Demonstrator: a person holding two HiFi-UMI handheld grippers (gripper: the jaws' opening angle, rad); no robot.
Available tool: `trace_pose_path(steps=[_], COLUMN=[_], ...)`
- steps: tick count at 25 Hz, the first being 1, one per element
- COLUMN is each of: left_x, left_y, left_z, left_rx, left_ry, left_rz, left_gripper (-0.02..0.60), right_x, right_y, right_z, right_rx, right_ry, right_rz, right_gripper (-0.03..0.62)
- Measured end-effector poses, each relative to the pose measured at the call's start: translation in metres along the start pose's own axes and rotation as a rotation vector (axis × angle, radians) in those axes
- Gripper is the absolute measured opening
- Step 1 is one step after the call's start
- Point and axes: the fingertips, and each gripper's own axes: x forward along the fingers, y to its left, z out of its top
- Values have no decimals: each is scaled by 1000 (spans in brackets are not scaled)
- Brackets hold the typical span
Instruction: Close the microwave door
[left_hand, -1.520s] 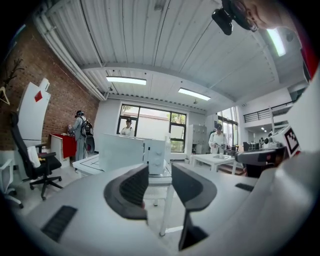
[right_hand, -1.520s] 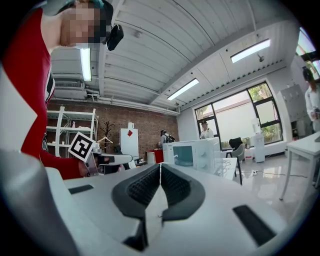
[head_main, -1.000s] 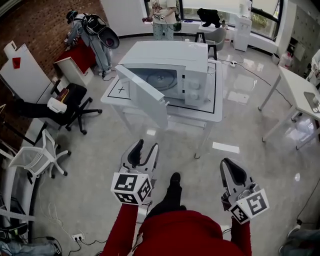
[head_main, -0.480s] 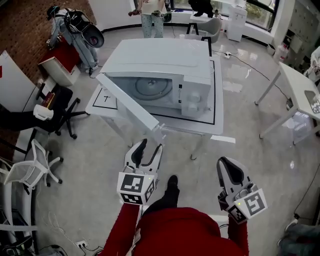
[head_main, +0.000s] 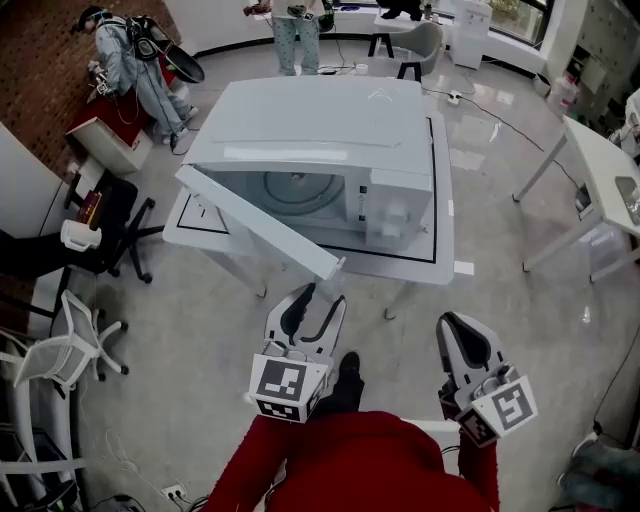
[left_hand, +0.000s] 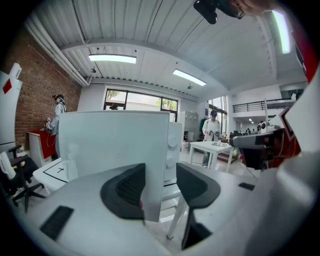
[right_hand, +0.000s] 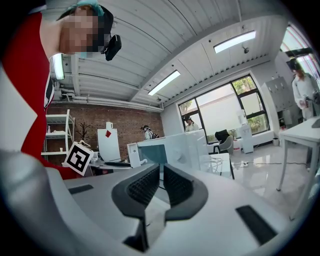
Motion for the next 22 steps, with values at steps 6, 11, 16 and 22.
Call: trace_pose_path(steps=[6, 11, 16, 22], left_x=[26, 50, 73, 94], left_y=[0, 0, 4, 8], left_z=[8, 15, 19, 28], left_rx=[5, 11, 17, 6], left_ry=[-10, -14, -15, -18], left_rz=[-56, -105, -137, -154], left_gripper=[201, 201, 199, 177], right_x=[20, 34, 40, 43], right_y=[-5, -10, -21, -30], right_z=[0, 3, 6, 7], right_rx=[10, 9, 7, 10], right_ry=[6, 5, -2, 2], right_rz=[12, 2, -35, -61], right_gripper=[17, 17, 17, 17])
